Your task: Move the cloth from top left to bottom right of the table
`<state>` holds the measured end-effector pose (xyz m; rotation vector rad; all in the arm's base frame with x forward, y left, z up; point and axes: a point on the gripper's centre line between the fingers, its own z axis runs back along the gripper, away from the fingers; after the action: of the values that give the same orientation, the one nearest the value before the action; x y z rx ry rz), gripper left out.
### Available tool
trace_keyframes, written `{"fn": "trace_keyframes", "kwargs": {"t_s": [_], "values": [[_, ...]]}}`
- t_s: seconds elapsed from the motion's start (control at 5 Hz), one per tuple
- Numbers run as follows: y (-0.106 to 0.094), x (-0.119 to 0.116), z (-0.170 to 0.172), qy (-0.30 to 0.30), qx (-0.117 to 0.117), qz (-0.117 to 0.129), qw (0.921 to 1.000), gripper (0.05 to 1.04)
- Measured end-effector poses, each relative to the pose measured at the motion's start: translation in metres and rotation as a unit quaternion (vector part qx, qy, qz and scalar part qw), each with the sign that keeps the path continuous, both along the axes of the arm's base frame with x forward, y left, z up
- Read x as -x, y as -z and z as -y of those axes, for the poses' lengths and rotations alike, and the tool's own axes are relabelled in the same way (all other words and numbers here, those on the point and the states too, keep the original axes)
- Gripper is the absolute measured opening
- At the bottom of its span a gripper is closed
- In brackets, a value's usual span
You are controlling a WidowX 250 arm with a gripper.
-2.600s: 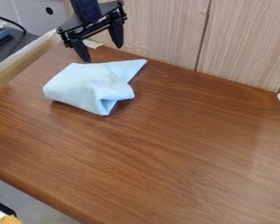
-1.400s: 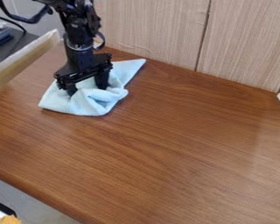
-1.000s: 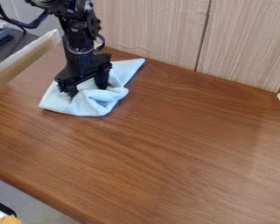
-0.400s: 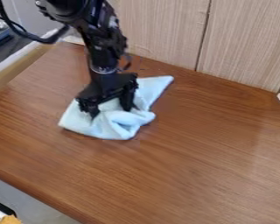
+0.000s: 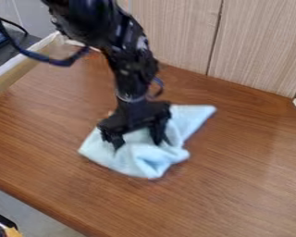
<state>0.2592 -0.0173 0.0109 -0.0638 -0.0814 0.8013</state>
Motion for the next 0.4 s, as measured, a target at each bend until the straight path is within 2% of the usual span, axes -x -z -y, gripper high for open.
{"fn": "trace_keyframes", "kwargs": {"t_s": [0.2, 0.4], "values": [[-0.0007, 0.0147, 0.0175, 0.034, 0.000, -0.002, 0.9994, 0.999], [-0.0029, 0.0212, 0.0213, 0.039, -0.004, -0.002, 0.9992, 0.999]]}}
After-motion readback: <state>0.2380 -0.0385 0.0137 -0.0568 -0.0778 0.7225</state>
